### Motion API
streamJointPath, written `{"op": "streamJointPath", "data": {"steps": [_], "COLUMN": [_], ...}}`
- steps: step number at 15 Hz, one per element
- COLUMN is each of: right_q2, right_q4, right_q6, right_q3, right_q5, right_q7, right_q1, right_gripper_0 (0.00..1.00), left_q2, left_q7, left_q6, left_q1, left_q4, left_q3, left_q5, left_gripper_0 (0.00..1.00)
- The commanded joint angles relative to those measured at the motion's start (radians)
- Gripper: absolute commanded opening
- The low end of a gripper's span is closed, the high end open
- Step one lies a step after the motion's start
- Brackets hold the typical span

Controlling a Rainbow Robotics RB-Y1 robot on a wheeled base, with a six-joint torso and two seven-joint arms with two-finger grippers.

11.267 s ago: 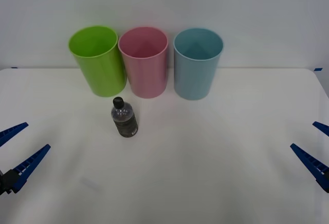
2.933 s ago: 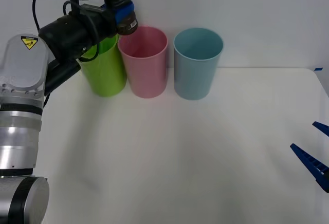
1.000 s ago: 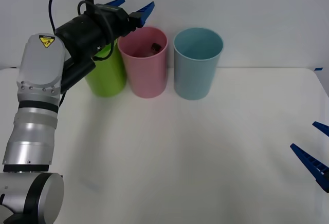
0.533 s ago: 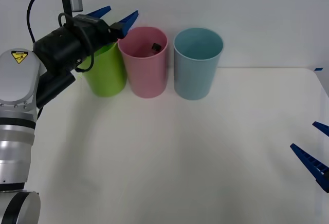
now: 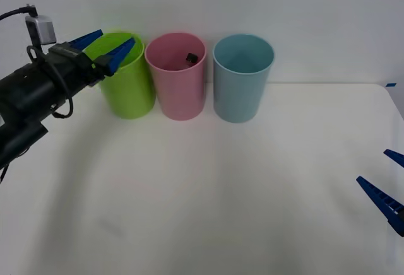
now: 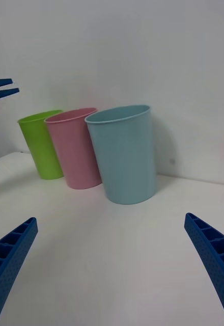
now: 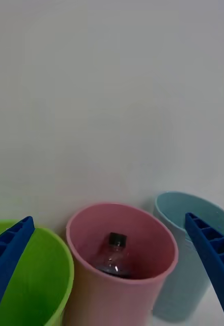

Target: Grasp the object on the table and drop it into the matching bin: aluminum can to the light blue bin, PET bottle to the pink bin.

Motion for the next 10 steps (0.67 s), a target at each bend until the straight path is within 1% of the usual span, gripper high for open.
{"op": "streamJointPath", "data": {"steps": [1,3,5,8,10], "right_q2": [0.0,0.0,0.0,0.0,0.0], "right_q4": [0.0,0.0,0.0,0.0,0.0], "right_q6": [0.0,0.0,0.0,0.0,0.0], "right_q3": [0.0,0.0,0.0,0.0,0.0], "right_q5": [0.0,0.0,0.0,0.0,0.0], "right_q7": [0.0,0.0,0.0,0.0,0.0], "right_q1": [0.0,0.0,0.0,0.0,0.0], "right_gripper_0": [1.0,1.0,1.0,1.0,1.0], "left_q2": [0.032,0.069,0.112,0.145,0.181], "left_q7": [-0.026,-0.089,-0.156,-0.227,-0.248], "left_q6": [-0.089,-0.113,-0.165,-0.248,-0.259], "left_q1": [0.096,0.162,0.236,0.322,0.382], "left_q4": [-0.055,-0.066,-0.066,-0.068,-0.066], "left_q3": [0.075,0.106,0.149,0.22,0.23], "left_q5": [0.052,0.121,0.19,0.243,0.299], "left_gripper_0": [1.0,1.0,1.0,1.0,1.0]}}
